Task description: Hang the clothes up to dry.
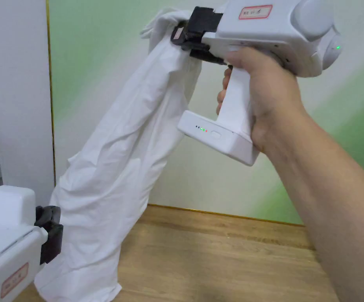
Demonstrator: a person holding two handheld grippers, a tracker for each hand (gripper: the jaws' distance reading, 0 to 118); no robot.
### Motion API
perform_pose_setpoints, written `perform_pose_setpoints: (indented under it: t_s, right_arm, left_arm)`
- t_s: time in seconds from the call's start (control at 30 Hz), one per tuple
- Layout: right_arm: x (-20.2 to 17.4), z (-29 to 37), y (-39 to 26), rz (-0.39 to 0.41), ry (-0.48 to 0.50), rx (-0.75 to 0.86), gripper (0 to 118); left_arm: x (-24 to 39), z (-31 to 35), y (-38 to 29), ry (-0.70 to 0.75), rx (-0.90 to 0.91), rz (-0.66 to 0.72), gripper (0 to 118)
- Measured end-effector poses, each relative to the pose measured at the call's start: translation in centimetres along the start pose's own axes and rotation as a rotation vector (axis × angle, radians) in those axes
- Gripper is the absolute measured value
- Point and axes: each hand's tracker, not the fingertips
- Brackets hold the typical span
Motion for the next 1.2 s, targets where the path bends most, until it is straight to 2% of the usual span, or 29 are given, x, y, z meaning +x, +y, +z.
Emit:
perform_pose_setpoints:
  t_s: [0.1,0.17,0.27,0.4,0.5,0.6,0.67,0.77,0.83,0.93,1.0,1.13,1.2]
  right_arm:
    - [4.2,-0.2,-4.1,-0.045,-0.124,-0.075,10]
    - [7.0,0.4,-6.4,-0.053,-0.153,-0.105,9]
    - [10.5,2.3,-9.4,-0.047,-0.247,-0.129,9]
    - [14.9,6.2,-12.6,-0.046,-0.343,-0.143,9]
    - [17.9,10.1,-14.6,-0.003,-0.434,-0.143,9]
    - [21.2,13.6,-16.0,-0.03,-0.511,-0.142,9]
    - [22.2,15.8,-16.9,0.043,-0.576,-0.163,10]
    - [23.6,19.3,-18.2,0.091,-0.639,-0.173,10]
    - [24.0,21.1,-19.0,0.155,-0.707,-0.177,10]
    - [25.2,23.3,-19.6,0.128,-0.733,-0.171,10]
    - [25.7,24.0,-20.1,0.184,-0.789,-0.193,10]
    - [26.4,23.9,-21.2,0.16,-0.767,-0.218,10]
    - [26.3,23.3,-22.1,0.18,-0.76,-0.243,12]
  left_arm:
    - [1.1,-0.9,-0.5,-0.021,-0.023,0.002,0]
    - [1.9,-1.5,-0.7,-0.043,-0.037,0.01,0]
    - [3.5,-2.5,-1.2,-0.073,-0.059,-0.018,0]
    - [5.9,-3.9,-1.9,-0.112,-0.097,-0.033,0]
    - [7.6,-5.3,-2.4,-0.12,-0.122,-0.048,0]
    - [9.1,-6.6,-2.8,-0.139,-0.153,-0.052,0]
    - [10.3,-7.3,-3.0,-0.151,-0.162,-0.07,0]
    - [11.5,-8.2,-3.2,-0.168,-0.175,-0.083,0]
    - [12.0,-8.8,-3.3,-0.178,-0.186,-0.082,0]
    - [12.3,-10.0,-3.6,-0.185,-0.206,-0.088,0]
    - [12.6,-10.6,-3.6,-0.181,-0.213,-0.095,0]
    - [13.2,-11.9,-3.8,-0.177,-0.235,-0.098,0]
    - [13.4,-12.4,-4.1,-0.176,-0.247,-0.096,0]
